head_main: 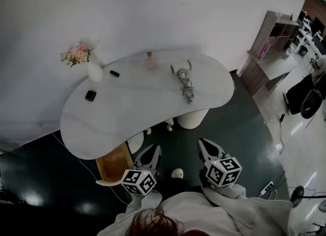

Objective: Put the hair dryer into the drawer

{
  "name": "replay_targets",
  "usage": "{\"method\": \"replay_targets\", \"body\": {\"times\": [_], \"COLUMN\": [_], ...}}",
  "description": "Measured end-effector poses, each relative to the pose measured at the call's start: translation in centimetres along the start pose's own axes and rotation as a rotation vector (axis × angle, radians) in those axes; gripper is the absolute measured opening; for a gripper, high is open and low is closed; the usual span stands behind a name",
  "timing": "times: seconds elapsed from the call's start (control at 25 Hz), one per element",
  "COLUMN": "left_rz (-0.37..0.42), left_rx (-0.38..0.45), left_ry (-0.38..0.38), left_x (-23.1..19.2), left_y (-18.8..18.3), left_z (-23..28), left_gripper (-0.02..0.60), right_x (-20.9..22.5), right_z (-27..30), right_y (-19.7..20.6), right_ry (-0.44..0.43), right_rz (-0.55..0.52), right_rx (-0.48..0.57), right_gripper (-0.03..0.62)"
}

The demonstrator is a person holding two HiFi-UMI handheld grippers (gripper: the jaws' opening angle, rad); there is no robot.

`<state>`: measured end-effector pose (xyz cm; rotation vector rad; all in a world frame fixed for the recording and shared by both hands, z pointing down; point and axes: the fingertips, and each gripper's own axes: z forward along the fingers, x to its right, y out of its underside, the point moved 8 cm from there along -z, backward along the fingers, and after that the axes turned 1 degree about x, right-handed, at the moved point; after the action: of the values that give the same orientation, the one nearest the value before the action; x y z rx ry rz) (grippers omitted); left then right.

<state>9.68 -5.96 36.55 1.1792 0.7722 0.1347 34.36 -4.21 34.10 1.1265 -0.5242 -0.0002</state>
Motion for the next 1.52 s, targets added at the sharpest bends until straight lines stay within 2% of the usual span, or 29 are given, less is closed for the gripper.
{"method": "replay_targets", "body": {"times": [0.32, 0.8, 1.16, 1.52], "left_rz": [-0.014, -0.08, -0.096, -0.122], "left_rx": [-0.025, -0.02, 0.01, -0.015], "left_ry": [0.015, -0.077, -0.108, -0.114], "left_x": [-1.5, -3.7, -6.2, -8.3], "left_y": [-0.3, 0.9, -2.3, -4.1], "left_z": [1.2, 1.4, 8.0, 15.7], "left_gripper": [0.037, 0.037, 0.037, 0.037], "right_x": [0.5, 1.9, 5.1, 9.1], "right_z": [1.7, 4.9, 11.6, 18.2], "right_y": [-0.4, -0.7, -5.2, -8.6], "right_ry": [0.044, 0.042, 0.005, -0.004], "right_rz": [0.022, -0.003, -0.021, -0.025], "right_rx": [-0.008, -0.07, -0.083, -0.124], "right_gripper": [0.049, 0.049, 0.049, 0.049]}}
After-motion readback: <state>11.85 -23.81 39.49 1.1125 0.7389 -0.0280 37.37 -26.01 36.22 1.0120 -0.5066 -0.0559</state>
